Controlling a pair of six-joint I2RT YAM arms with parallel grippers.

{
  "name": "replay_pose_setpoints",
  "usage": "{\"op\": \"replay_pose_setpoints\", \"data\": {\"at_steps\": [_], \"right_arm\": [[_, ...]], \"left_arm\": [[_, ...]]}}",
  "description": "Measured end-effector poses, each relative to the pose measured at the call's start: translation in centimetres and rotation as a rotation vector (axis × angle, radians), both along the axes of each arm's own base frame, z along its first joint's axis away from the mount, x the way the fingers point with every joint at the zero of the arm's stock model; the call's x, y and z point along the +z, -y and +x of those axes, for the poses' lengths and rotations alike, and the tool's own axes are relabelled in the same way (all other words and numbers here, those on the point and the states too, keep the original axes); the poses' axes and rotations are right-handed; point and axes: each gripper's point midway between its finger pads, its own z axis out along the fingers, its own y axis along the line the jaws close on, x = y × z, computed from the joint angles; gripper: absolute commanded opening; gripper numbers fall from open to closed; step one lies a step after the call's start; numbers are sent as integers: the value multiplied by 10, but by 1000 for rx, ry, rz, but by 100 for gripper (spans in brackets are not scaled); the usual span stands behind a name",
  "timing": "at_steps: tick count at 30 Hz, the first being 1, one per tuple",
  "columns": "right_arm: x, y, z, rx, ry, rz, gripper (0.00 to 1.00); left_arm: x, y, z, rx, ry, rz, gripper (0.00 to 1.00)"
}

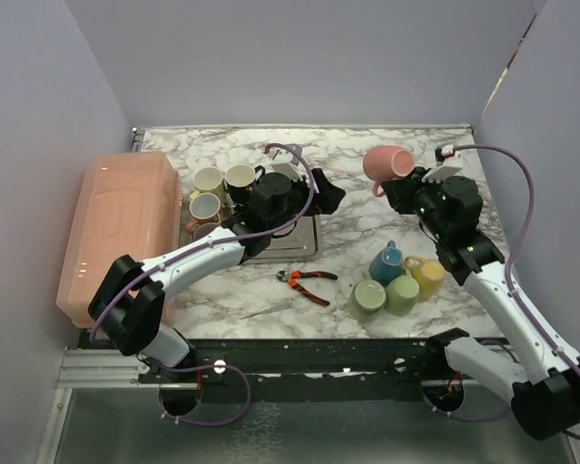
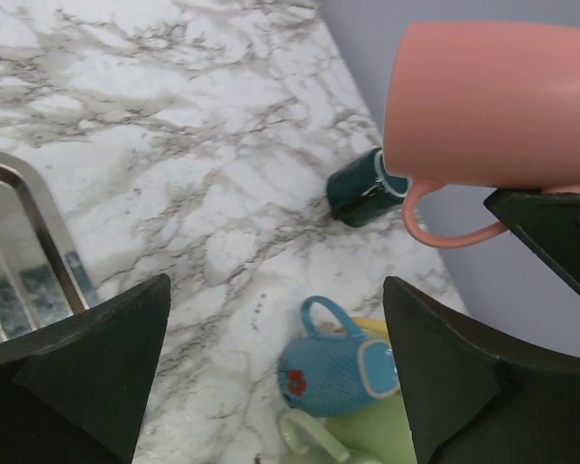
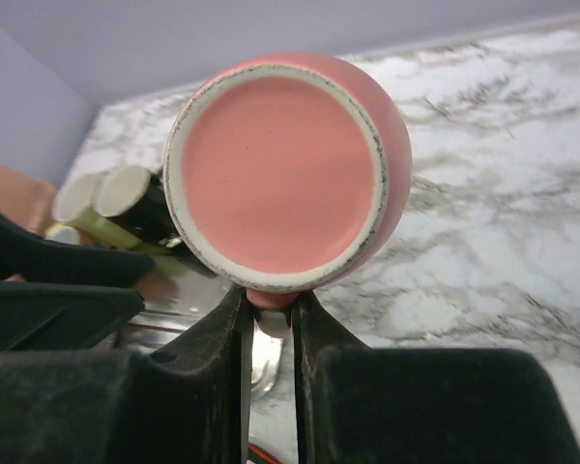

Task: Turn the mug right side up
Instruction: Turn over the cup at the center of the board.

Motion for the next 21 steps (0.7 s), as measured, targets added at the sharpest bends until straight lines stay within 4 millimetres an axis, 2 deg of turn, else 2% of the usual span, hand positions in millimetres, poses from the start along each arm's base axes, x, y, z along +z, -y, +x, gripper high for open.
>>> {"op": "replay_pose_setpoints", "data": {"at_steps": [3, 6, 9, 15, 21], "right_arm": [[36, -8, -16, 60, 100, 83, 1], [68, -18, -34, 137, 193, 163, 1], [91, -29, -52, 225, 258, 236, 1], [109, -48, -81, 375, 289, 352, 1], [124, -57, -106, 476, 303, 455, 1]], "left_arm": [[29, 0, -17, -45, 21, -107, 99], [60, 3, -33, -107, 52, -216, 99], [85, 5, -51, -168, 75, -315, 99], [108, 11, -79, -273, 87, -453, 97], [130, 19, -103, -394, 88, -574, 79]]}}
